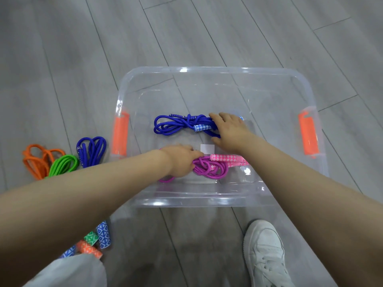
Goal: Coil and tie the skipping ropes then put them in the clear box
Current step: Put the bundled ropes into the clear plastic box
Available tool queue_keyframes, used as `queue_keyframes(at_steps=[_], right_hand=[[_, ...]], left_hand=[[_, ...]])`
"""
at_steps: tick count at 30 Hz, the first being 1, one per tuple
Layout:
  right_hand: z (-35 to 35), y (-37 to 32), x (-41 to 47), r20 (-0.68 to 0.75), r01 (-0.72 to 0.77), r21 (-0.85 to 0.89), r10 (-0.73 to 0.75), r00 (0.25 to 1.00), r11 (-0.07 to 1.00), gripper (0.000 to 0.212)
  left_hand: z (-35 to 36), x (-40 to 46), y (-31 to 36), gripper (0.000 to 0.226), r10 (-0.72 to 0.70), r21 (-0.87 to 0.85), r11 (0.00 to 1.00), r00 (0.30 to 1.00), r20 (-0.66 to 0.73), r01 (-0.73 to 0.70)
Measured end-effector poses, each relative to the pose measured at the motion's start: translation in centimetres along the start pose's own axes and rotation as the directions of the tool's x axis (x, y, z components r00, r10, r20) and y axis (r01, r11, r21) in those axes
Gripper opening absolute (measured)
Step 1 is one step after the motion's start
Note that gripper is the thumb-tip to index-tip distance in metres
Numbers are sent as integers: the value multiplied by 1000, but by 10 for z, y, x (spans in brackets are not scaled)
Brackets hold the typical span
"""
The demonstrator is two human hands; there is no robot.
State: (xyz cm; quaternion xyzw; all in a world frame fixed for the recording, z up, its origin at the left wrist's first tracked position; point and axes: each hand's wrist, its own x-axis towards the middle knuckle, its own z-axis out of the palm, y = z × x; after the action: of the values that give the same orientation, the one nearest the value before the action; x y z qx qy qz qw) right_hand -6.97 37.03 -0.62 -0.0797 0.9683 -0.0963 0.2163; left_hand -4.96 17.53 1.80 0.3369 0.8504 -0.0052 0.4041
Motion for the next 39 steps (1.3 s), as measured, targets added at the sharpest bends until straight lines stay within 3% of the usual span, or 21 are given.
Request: queue_keyframes(at_steps=[5, 9, 15, 17, 21, 25, 28, 32, 36, 39], right_hand=[[5, 4, 0, 19, -54, 108, 52, 998, 993, 53], [6, 0, -1, 20, -67, 82, 66, 998, 994, 54], [-5, -6, -12, 14, -43, -53, 44, 999, 998, 66], [-15, -14, -20, -2, -20, -60, 20, 1000, 998, 68], [-44, -46, -36, -98, 51, 23, -48, 994, 998, 61], [-74, -96, -47, -297, 162, 141, -115, 948, 977, 46], [-92, -144, -53, -407, 242, 267, -119, 906, 933, 39], [-99, -214, -54, -443, 347, 339, -177, 879, 874, 37], [-85, -277, -52, -421, 419, 414, -238, 875, 808, 37], [-63, -315, -50, -364, 432, 448, -282, 888, 783, 39]], left_hand=[[-5, -1, 0, 46, 49, -43, 998, 984, 169, -42], [-4, 1, 0, 53, 42, -21, 999, 965, 260, -38], [-2, -8, 3, 55, -10, -31, 999, 983, 182, 16], [-8, -22, 3, 53, -23, 26, 999, 994, 111, 20], [-25, -69, -4, 48, 61, 106, 993, 984, -170, -44], [-41, -126, -31, 41, 110, -4, 991, 813, -572, -137], [-44, -164, -69, 38, -38, -135, 987, 684, -728, -88], [-19, -209, -128, 37, -285, -323, 946, 565, -774, 34], [30, -239, -174, 33, -527, -519, 837, 511, -680, 172], [76, -248, -200, 31, -638, -598, 752, 537, -552, 277]])
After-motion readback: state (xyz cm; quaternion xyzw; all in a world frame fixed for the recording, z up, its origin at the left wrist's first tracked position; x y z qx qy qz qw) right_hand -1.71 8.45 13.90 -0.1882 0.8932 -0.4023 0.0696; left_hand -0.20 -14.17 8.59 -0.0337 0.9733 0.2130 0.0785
